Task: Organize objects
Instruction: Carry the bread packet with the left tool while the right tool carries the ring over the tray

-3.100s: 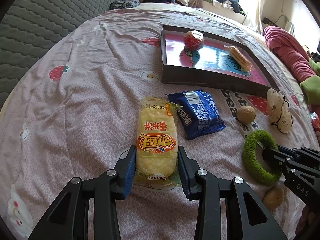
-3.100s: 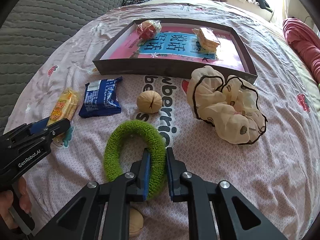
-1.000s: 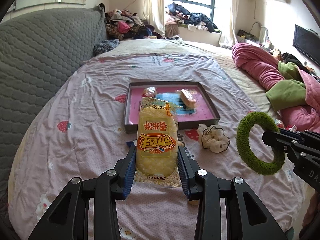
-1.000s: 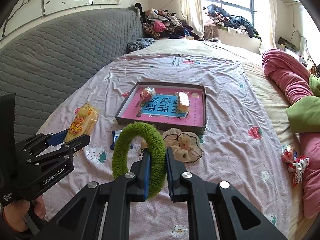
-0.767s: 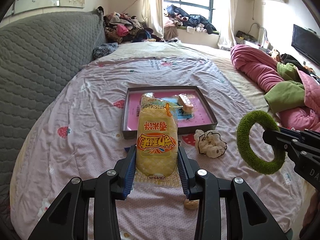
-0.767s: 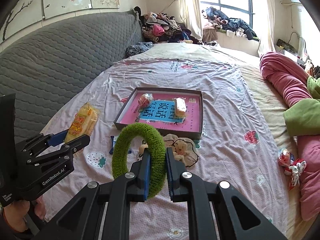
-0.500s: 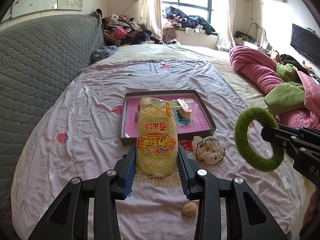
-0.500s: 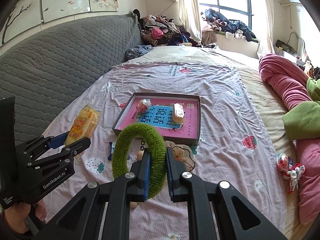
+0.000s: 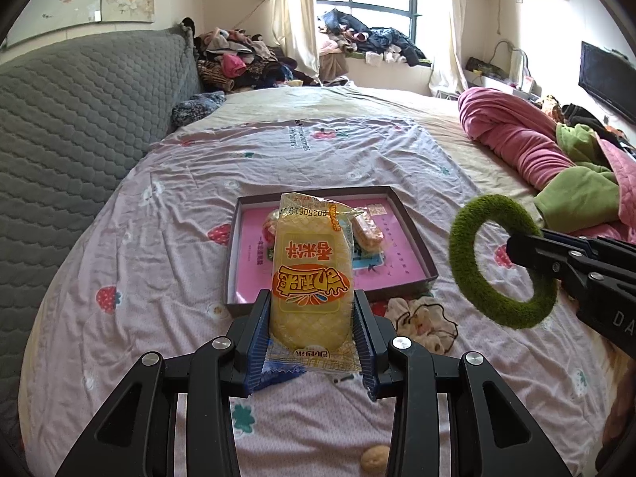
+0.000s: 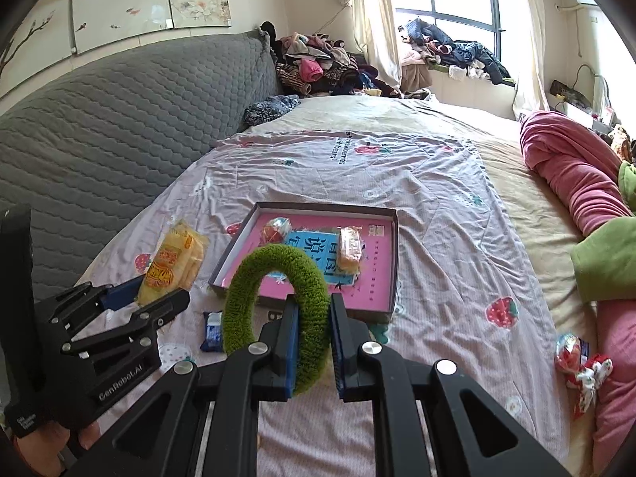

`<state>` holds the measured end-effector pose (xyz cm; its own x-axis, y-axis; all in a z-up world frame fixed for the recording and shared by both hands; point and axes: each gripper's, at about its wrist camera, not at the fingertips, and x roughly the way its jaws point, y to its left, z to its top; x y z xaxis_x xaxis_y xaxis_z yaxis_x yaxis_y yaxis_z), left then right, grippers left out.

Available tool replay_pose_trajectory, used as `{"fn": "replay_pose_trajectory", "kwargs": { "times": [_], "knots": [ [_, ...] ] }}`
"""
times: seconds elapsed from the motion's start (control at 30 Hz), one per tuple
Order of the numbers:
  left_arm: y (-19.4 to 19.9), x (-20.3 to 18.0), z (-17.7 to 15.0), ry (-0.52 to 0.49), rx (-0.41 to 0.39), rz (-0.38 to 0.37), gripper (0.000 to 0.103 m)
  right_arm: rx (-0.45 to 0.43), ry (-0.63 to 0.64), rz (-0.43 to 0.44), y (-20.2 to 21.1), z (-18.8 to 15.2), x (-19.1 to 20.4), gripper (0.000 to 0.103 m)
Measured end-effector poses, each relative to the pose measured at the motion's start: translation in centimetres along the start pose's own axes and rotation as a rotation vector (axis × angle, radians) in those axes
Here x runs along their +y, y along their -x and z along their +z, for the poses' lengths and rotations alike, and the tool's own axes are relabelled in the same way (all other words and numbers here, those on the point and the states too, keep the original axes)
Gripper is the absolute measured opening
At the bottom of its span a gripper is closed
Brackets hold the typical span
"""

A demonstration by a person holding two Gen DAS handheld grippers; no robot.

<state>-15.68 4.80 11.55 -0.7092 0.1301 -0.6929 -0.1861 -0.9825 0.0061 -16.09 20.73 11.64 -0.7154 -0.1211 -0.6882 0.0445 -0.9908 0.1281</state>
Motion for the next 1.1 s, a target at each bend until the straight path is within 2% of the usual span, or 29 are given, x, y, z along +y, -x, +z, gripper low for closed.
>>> {"fn": "replay_pose_trajectory", "kwargs": {
  "times": [0.47, 1.1],
  "knots": [
    [-5.9, 0.8, 2.7, 0.010, 0.022, 0.004, 0.040, 0.030, -0.011, 0.010, -5.6, 2.1, -1.4, 0.015],
    [-9.0, -0.2, 4.9, -0.006, 0.020, -0.008, 0.040, 0.032, -0.017, -0.003, -8.4, 3.6, -3.0, 0.015]
  ]
}}
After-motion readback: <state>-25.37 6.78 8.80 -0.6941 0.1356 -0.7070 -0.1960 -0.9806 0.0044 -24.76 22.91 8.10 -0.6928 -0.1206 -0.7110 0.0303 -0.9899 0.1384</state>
